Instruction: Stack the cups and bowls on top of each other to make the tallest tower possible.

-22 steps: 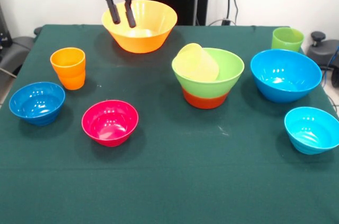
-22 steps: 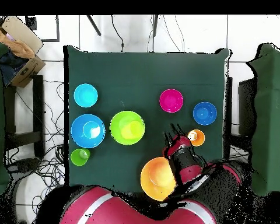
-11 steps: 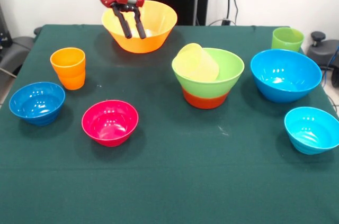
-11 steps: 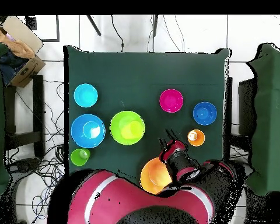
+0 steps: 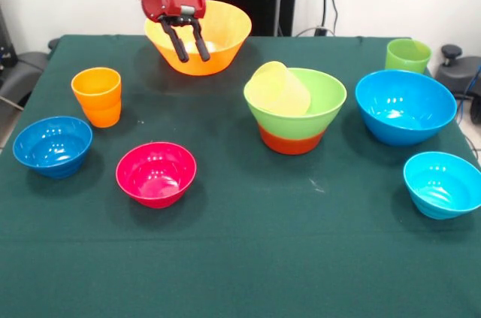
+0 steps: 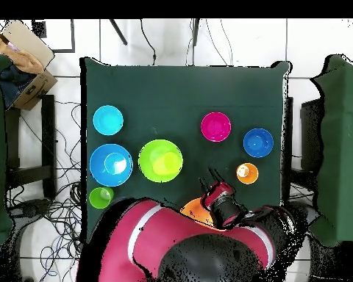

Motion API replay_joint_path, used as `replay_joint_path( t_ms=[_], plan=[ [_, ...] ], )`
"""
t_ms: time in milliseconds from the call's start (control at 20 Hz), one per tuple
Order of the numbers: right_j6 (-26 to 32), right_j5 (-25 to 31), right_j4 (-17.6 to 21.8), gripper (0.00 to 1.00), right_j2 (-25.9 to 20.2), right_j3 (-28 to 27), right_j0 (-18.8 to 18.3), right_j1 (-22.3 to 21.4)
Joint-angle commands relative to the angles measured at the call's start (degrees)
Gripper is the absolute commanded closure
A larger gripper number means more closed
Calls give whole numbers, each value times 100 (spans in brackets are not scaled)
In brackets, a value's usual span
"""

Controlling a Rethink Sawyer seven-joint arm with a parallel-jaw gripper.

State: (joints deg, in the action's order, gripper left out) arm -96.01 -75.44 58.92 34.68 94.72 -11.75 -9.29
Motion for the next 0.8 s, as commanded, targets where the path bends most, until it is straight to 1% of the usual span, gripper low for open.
replay_joint_path(
  t_ms=[50,200,550,650,800],
  plan=[
    [2079,-269,-482,0,-628,-313,-49,501],
    [2040,-354,-529,0,-563,-345,-17,568],
    [2293,-769,-753,0,-513,-383,-113,923],
    [2254,-847,-742,0,-483,-402,-106,991],
    [1975,-809,-586,0,-346,-356,13,870]
  ],
)
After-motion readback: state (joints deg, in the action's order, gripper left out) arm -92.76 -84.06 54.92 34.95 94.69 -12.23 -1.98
